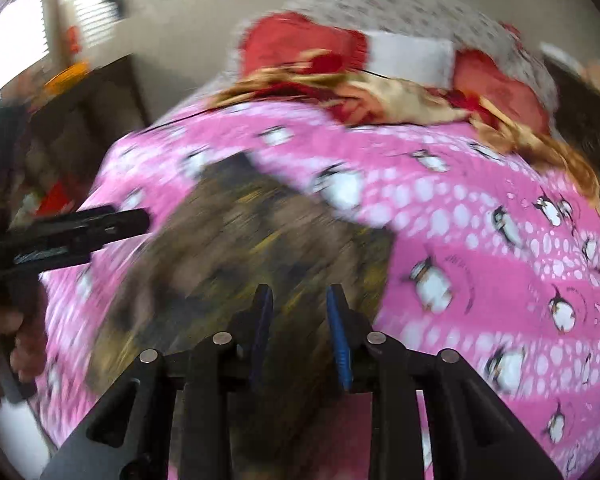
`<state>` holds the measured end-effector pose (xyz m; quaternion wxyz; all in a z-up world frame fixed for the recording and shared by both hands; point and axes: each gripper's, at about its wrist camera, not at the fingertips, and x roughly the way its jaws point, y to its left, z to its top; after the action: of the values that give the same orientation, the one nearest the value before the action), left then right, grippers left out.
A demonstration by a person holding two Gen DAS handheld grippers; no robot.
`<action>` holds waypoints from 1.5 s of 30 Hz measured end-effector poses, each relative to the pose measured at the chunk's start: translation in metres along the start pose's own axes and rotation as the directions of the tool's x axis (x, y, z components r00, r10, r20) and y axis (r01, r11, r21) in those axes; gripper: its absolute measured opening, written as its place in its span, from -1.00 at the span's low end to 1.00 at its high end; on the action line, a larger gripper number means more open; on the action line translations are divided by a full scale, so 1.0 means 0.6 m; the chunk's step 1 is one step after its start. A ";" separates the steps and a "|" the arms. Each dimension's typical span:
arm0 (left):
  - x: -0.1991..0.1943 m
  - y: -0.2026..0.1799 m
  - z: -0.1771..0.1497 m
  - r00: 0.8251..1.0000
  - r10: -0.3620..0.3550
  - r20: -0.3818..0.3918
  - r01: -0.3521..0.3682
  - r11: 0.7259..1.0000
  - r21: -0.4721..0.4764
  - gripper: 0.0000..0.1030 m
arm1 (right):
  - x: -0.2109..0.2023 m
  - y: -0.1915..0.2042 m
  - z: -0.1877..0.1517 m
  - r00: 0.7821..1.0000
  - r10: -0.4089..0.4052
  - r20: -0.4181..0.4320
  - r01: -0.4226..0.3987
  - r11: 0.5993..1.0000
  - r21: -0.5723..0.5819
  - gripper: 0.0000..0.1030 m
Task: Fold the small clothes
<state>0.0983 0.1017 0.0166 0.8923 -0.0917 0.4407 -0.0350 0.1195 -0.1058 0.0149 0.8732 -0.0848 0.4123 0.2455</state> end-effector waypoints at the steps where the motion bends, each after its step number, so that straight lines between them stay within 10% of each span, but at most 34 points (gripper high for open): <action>1: -0.014 -0.010 -0.028 1.000 0.007 0.000 -0.007 1.000 0.021 0.53 | -0.013 0.020 -0.028 1.000 0.015 -0.007 -0.016 0.999 -0.028 -0.72; 9: 0.029 -0.020 -0.169 0.996 0.009 -0.091 -0.008 1.000 0.011 0.71 | -0.003 0.065 -0.177 0.991 -0.051 -0.120 0.043 0.997 -0.066 -0.72; 12: 0.036 -0.038 -0.173 0.998 0.001 -0.068 0.002 0.999 0.051 0.99 | -0.005 0.053 -0.184 0.995 -0.031 -0.094 0.028 0.999 -0.036 -0.70; 25: 0.039 -0.039 -0.179 1.000 0.016 -0.003 -0.016 1.000 0.008 0.99 | -0.056 0.035 -0.264 0.982 -0.119 -0.144 0.120 0.993 -0.002 -0.41; 33: 0.029 -0.051 -0.179 0.995 0.049 -0.089 -0.048 0.999 0.014 0.99 | -0.034 0.060 -0.275 0.985 -0.037 -0.169 0.034 0.999 -0.022 0.82; 37: -0.013 -0.062 -0.199 0.967 0.208 -0.146 -0.210 0.978 0.001 0.99 | -0.031 0.061 -0.263 0.969 -0.024 -0.244 0.015 0.999 -0.042 0.81; 41: -0.068 -0.077 -0.214 0.960 0.232 -0.158 -0.233 0.972 0.010 0.99 | -0.072 0.047 -0.261 0.960 -0.007 -0.278 0.007 1.000 -0.001 0.28; 45: -0.124 -0.100 -0.223 0.966 0.222 -0.133 -0.220 0.975 0.032 0.99 | -0.166 0.026 -0.257 0.973 -0.078 -0.215 0.091 0.994 0.054 0.22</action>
<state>-0.0522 0.0359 0.0068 0.8593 -0.0319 0.5075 0.0550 -0.0467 -0.1819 -0.0080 0.8360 -0.1005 0.5069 0.1844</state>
